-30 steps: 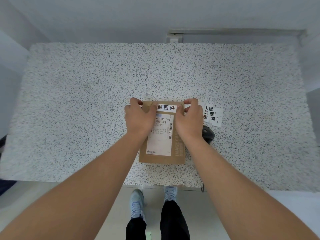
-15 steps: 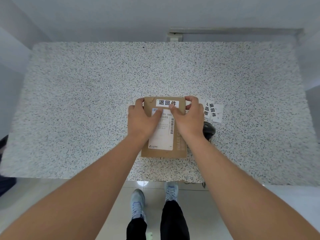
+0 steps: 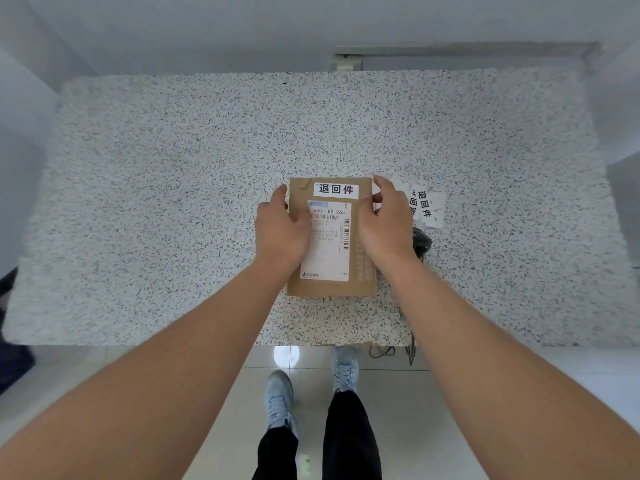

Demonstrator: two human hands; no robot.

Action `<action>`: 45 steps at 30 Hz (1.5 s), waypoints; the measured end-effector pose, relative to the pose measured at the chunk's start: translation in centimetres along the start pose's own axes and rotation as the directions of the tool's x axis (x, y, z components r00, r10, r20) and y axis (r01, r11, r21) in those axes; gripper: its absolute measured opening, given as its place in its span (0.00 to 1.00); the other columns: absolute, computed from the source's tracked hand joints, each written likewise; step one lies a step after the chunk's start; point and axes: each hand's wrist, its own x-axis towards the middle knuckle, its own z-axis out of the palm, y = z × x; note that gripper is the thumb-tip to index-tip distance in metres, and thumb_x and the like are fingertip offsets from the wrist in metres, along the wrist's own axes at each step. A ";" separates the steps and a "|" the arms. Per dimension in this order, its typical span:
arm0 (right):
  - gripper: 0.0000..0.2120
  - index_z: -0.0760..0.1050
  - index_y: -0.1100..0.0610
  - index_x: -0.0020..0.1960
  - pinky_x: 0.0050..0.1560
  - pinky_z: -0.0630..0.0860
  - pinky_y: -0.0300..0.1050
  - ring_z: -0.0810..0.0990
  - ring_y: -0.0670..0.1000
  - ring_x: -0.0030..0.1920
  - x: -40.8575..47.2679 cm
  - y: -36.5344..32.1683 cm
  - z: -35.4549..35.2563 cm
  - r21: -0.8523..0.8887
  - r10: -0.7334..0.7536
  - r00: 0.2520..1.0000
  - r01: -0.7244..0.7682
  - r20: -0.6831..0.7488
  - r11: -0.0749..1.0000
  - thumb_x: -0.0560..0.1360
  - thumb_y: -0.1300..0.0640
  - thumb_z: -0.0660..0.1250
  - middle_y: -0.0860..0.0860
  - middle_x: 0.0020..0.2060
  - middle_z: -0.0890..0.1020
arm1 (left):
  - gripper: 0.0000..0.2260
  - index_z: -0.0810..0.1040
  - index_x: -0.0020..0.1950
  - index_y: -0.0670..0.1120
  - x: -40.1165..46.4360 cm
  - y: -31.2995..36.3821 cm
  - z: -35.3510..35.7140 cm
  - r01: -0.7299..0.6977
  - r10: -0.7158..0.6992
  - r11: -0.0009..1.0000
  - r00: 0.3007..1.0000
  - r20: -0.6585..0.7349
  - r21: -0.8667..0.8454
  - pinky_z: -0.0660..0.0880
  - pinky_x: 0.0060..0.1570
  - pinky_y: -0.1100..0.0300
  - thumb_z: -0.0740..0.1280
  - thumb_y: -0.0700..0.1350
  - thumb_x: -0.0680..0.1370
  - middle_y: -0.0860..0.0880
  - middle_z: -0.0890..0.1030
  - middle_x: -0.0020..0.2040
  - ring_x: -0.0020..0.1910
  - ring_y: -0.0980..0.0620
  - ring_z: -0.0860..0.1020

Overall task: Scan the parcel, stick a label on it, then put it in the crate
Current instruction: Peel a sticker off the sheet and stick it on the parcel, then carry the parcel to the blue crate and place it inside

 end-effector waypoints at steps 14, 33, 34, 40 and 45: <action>0.25 0.65 0.52 0.80 0.71 0.73 0.59 0.68 0.57 0.77 -6.8 2.2 0.3 -0.304 -0.191 0.967 0.235 0.168 0.923 0.85 0.46 0.58 0.53 0.82 0.59 | 0.30 0.55 0.83 0.59 -6.0 -3.3 -1.8 -0.293 0.243 0.942 0.932 0.270 0.162 0.68 0.73 0.46 0.63 0.53 0.83 0.46 0.53 0.84 0.79 0.41 0.63; 0.29 0.56 0.53 0.84 0.79 0.61 0.55 0.52 0.55 0.84 -9.7 3.5 0.6 -0.283 -0.229 0.932 0.309 0.282 0.908 0.86 0.48 0.58 0.49 0.85 0.44 | 0.29 0.49 0.85 0.47 -7.4 -5.3 -1.6 -0.520 0.402 0.828 0.811 0.424 0.209 0.67 0.75 0.41 0.57 0.51 0.86 0.53 0.41 0.85 0.83 0.46 0.53; 0.28 0.57 0.54 0.84 0.79 0.59 0.52 0.51 0.53 0.84 -9.8 3.3 0.6 -0.273 -0.233 0.930 0.311 0.283 0.910 0.86 0.49 0.59 0.50 0.85 0.45 | 0.29 0.49 0.85 0.46 -7.4 -5.2 -1.8 -0.528 0.412 0.824 0.807 0.424 0.205 0.65 0.76 0.41 0.57 0.50 0.86 0.52 0.42 0.85 0.83 0.46 0.53; 0.28 0.59 0.56 0.83 0.80 0.53 0.48 0.48 0.51 0.84 -11.0 0.3 -0.4 -0.218 -0.249 0.935 0.305 0.251 0.927 0.86 0.52 0.61 0.51 0.85 0.47 | 0.29 0.51 0.84 0.44 -8.0 -3.8 -4.5 -0.575 0.471 0.792 0.791 0.391 0.208 0.62 0.78 0.44 0.58 0.49 0.86 0.50 0.44 0.85 0.83 0.47 0.53; 0.28 0.61 0.55 0.83 0.81 0.59 0.56 0.53 0.56 0.84 -13.0 -4.3 -2.6 -0.205 -0.320 0.930 0.354 0.182 0.912 0.85 0.52 0.63 0.51 0.85 0.49 | 0.29 0.52 0.84 0.43 -9.2 -0.8 -9.0 -0.636 0.561 0.741 0.762 0.324 0.216 0.62 0.78 0.43 0.58 0.49 0.86 0.49 0.45 0.85 0.83 0.47 0.53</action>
